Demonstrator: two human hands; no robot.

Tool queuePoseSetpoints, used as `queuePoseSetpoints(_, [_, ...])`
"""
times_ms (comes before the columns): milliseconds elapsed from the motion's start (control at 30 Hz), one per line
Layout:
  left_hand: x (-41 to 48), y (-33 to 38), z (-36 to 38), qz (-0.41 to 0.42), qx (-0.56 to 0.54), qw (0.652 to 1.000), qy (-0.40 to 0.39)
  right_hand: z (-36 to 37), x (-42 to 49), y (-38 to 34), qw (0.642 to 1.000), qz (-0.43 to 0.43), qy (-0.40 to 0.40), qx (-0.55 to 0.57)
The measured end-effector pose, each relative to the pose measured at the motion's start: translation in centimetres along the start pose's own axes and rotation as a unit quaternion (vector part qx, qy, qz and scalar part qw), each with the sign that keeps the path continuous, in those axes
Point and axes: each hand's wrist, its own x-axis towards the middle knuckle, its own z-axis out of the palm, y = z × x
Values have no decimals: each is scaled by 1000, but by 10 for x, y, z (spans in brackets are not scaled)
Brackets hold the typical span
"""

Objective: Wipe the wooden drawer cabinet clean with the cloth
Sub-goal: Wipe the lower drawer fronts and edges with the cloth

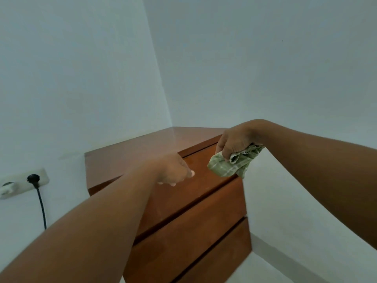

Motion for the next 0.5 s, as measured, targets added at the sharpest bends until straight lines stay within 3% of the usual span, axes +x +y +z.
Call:
queuePoseSetpoints(267, [30, 20, -72, -22, -31, 996, -77, -77, 26, -24, 997, 35, -65, -6])
queuePoseSetpoints(433, [12, 36, -140, -60, -72, 991, -93, -139, 21, -61, 993, 56, -102, -11])
queuePoseSetpoints(500, [-3, 42, -165, -73, -73, 985, -135, -156, 11, -78, 989, 71, -130, 6])
